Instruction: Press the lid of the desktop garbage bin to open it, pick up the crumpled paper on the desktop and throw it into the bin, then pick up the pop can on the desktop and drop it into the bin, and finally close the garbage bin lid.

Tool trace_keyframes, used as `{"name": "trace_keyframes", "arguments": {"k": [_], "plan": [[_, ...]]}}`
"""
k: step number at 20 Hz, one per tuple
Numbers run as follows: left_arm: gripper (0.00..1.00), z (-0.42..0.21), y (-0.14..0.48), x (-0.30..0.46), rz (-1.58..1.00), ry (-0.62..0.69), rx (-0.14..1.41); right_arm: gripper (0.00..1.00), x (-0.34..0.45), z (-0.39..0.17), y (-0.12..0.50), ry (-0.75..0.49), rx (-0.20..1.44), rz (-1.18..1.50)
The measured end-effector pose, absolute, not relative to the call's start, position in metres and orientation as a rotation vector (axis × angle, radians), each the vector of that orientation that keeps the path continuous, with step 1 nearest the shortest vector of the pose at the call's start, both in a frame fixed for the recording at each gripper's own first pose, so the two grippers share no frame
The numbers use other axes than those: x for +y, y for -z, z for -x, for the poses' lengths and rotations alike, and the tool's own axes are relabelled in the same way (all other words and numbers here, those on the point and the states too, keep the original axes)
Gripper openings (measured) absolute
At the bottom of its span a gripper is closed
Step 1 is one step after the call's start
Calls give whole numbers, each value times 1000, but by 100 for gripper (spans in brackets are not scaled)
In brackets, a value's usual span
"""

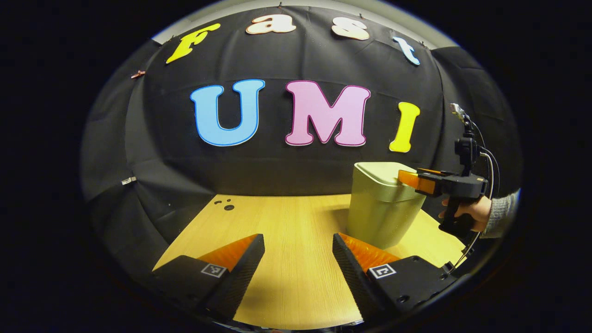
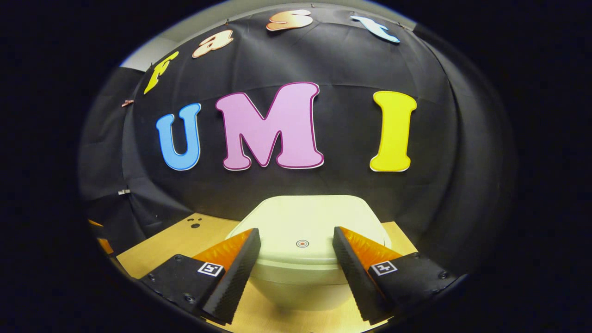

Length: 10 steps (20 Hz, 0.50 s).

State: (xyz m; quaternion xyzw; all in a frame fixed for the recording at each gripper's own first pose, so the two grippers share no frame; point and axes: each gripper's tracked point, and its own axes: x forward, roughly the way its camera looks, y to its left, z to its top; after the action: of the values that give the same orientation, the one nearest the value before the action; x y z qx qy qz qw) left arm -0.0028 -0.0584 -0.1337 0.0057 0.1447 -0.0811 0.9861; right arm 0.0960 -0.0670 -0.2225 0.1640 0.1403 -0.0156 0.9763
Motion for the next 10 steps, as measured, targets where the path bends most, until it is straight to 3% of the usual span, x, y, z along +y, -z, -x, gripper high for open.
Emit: {"name": "trace_keyframes", "arguments": {"k": [10], "plan": [[96,1,134,-58,-13,169,289,100,-65,-92,227,42,265,-301]]}}
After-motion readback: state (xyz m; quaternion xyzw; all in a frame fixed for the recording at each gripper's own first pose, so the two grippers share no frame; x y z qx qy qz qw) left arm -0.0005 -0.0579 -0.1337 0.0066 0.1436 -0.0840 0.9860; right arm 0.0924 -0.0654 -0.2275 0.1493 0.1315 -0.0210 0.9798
